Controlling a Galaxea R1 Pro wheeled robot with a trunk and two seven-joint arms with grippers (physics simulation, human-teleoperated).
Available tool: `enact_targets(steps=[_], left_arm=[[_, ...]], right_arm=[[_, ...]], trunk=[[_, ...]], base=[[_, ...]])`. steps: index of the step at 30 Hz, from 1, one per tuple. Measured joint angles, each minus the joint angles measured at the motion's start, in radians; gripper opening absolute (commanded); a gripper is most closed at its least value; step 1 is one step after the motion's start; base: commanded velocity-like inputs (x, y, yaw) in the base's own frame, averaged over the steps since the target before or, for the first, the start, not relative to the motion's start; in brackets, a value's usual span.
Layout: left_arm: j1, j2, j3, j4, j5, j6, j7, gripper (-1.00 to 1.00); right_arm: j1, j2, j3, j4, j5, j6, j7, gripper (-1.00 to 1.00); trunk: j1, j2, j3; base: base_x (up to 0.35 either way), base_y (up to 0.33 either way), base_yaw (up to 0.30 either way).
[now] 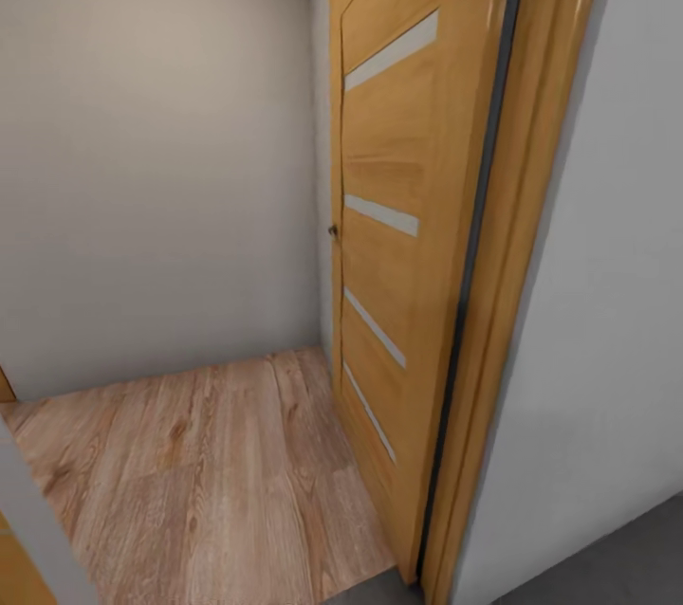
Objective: Move the two storage containers from the living room to the garage. In the garage, place one container on the floor and stack the other container on top of it (either order is fine).
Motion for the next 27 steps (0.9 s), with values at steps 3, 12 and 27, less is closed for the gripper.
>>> enact_targets(steps=[3, 12, 27], left_arm=[[0.0, 0.0, 0.0, 0.0, 0.001, 0.0, 0.0, 1.0], [0.0, 0.002, 0.001, 0.0, 0.002, 0.001, 0.001, 1.0], [0.0, 0.0, 0.001, 0.0, 0.001, 0.001, 0.001, 1.0]], right_arm=[[0.0, 0.0, 0.0, 0.0, 0.0, 0.0, 0.0, 1.0], [0.0, 0.0, 0.0, 0.0, 0.0, 0.0, 0.0, 1.0], [0.0, 0.0, 0.0, 0.0, 0.0, 0.0, 0.0, 1.0]], trunk=[[0.0, 0.0, 0.0], [0.0, 0.0, 0.0], [0.0, 0.0, 0.0]], base=[[0.0, 0.0, 0.27], [0.0, 0.0, 0.27], [0.012, -0.009, 0.233]])
